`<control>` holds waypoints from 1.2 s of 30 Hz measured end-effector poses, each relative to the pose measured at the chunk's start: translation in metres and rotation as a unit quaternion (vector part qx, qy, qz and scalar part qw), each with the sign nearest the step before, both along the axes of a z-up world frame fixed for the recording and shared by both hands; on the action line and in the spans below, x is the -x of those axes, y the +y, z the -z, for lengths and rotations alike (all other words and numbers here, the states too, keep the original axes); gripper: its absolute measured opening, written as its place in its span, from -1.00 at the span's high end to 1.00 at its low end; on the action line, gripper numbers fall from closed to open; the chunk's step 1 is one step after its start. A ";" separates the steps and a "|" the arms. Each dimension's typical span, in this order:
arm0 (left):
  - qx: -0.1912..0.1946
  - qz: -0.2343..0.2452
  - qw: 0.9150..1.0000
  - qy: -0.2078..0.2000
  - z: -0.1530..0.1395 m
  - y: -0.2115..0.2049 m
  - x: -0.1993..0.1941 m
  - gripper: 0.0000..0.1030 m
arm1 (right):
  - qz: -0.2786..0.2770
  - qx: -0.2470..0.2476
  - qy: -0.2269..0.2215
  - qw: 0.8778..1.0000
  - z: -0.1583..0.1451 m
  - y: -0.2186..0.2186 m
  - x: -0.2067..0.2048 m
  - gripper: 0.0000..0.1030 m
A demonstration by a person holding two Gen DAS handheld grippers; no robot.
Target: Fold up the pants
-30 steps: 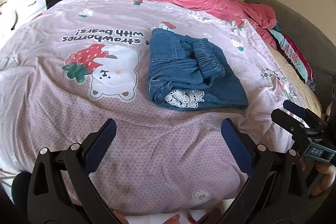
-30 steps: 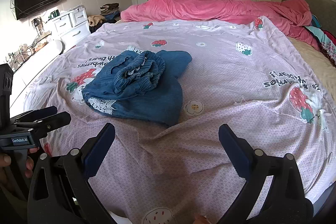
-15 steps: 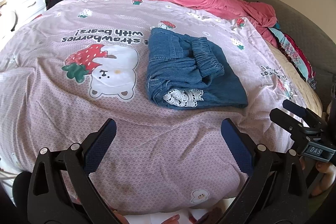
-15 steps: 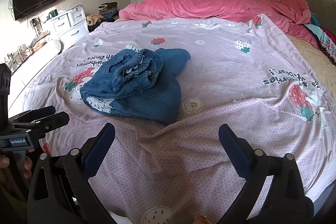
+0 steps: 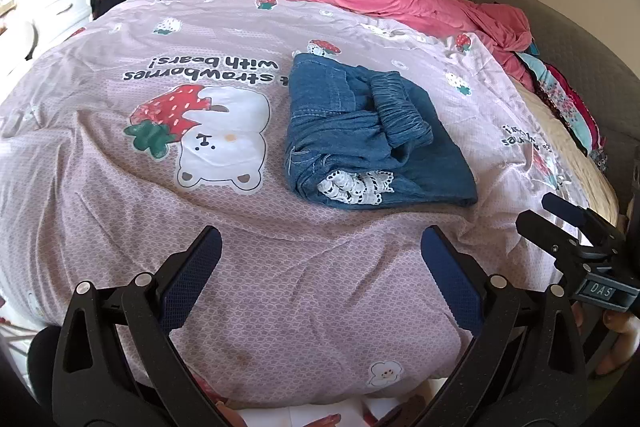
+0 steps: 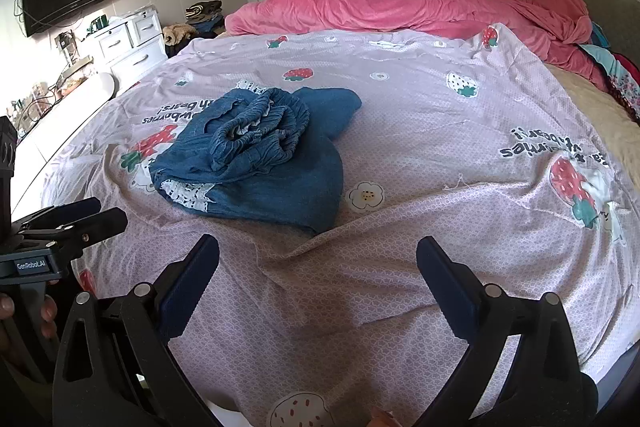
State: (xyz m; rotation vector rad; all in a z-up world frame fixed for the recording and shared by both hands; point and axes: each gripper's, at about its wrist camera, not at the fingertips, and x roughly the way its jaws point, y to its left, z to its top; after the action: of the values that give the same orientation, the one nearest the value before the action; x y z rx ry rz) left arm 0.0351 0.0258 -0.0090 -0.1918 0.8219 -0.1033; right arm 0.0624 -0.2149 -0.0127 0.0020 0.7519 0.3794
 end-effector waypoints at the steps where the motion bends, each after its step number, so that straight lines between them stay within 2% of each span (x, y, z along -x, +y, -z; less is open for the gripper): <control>1: 0.000 -0.001 1.000 0.000 0.000 0.000 0.000 -0.82 | 0.000 0.000 0.000 1.000 0.000 0.000 0.000 -0.91; 36: -0.007 0.004 1.000 0.000 -0.002 -0.003 -0.001 -0.82 | 0.007 0.006 0.012 1.000 0.006 -0.004 -0.006 -0.91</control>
State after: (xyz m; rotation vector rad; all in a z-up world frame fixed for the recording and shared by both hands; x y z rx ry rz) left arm 0.0365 0.0231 -0.0065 -0.1748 0.8226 -0.1041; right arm 0.0687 -0.2184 -0.0190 0.0003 0.7775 0.3620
